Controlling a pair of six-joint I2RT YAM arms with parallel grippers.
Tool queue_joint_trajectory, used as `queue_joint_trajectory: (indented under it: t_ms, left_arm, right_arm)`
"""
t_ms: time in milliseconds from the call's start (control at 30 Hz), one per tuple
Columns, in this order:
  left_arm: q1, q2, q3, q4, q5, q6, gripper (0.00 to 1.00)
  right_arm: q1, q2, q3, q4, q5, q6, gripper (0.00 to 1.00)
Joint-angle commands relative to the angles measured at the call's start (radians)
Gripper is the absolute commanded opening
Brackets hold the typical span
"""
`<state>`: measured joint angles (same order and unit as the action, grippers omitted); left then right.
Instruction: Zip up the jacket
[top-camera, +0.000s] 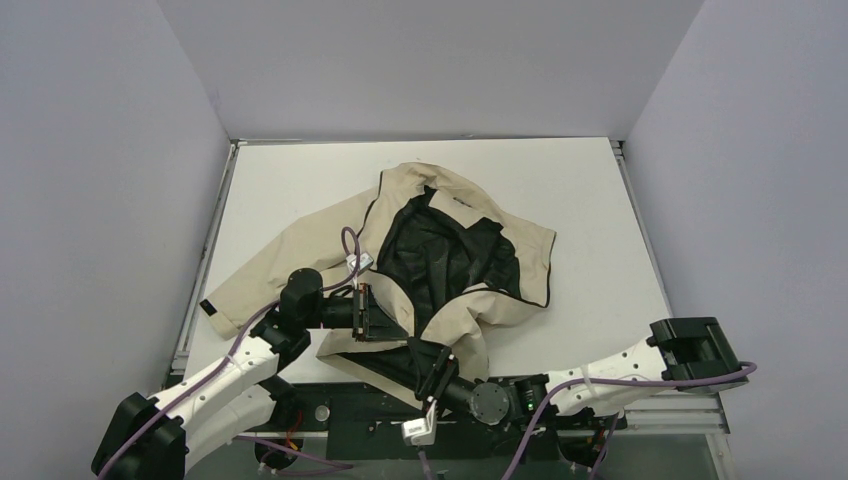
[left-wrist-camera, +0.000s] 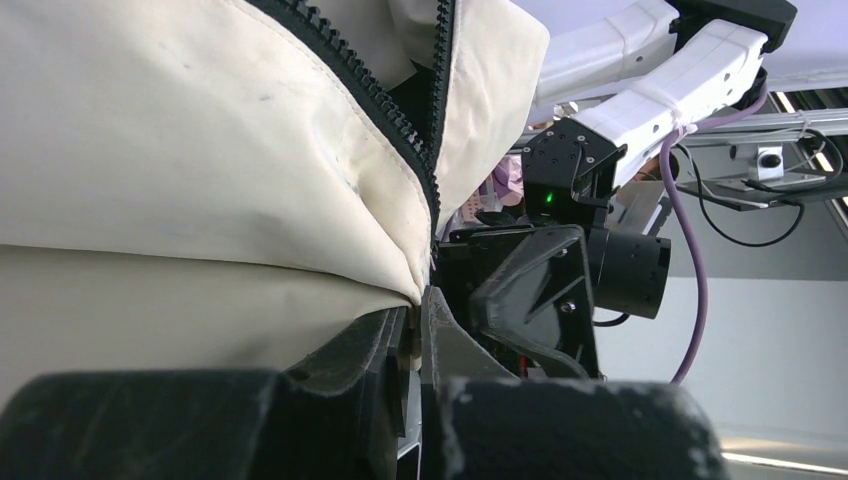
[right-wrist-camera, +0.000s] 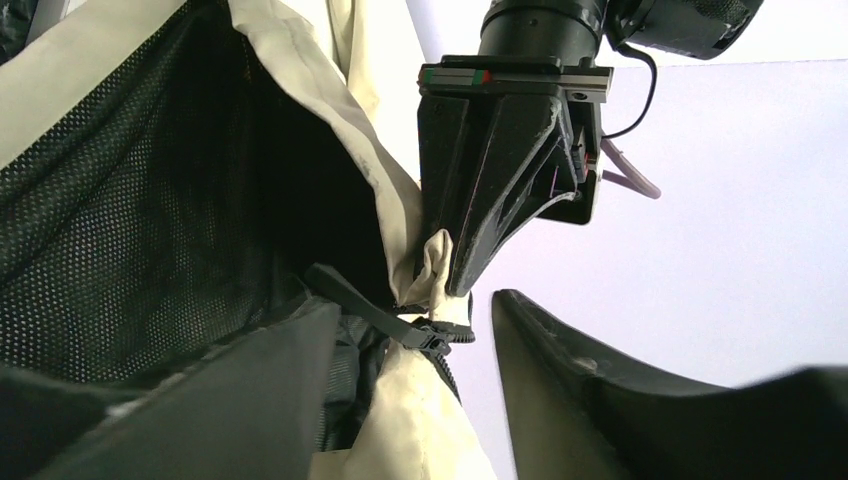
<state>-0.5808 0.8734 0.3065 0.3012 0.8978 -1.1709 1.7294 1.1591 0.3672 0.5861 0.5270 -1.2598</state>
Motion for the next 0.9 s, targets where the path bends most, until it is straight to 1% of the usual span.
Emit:
queue_joint_trajectory:
  t_ms: [0,100,200,333,367,433,467,633,867]
  left_arm:
    - [0.004,-0.007,-0.001,0.088,0.041,-0.010,0.00]
    - [0.004,-0.009,-0.004,0.088,0.041,-0.010,0.00]
    - [0.004,-0.014,-0.007,0.088,0.040,-0.012,0.00]
    - [0.004,-0.022,-0.012,0.086,0.038,-0.011,0.00]
    - [0.004,-0.023,-0.012,0.086,0.039,-0.010,0.00]
    - [0.004,-0.024,-0.014,0.087,0.038,-0.007,0.00]
    - [0.004,-0.025,-0.015,0.087,0.039,-0.006,0.00]
    - [0.004,-0.035,-0.015,0.085,0.043,0.004,0.00]
    - [0.002,-0.074,-0.020,0.078,0.052,0.012,0.00]
  right_arm:
    - [0.010,0.020,0.019,0.111,0.019,0.052,0.44]
    - [0.009,0.010,0.016,0.131,0.025,0.083,0.32]
    - [0.009,-0.009,0.012,0.140,0.029,0.119,0.24]
    - [0.005,-0.039,0.005,0.157,0.028,0.166,0.16]
    - [0.002,-0.048,0.005,0.158,0.024,0.187,0.13]
    - [-0.012,-0.066,0.005,0.157,0.014,0.227,0.02]
    - [-0.022,-0.076,0.005,0.156,0.006,0.249,0.00]
    - [-0.091,-0.151,-0.006,0.166,-0.065,0.374,0.00]
    - [-0.284,-0.275,-0.017,0.118,-0.303,0.626,0.00]
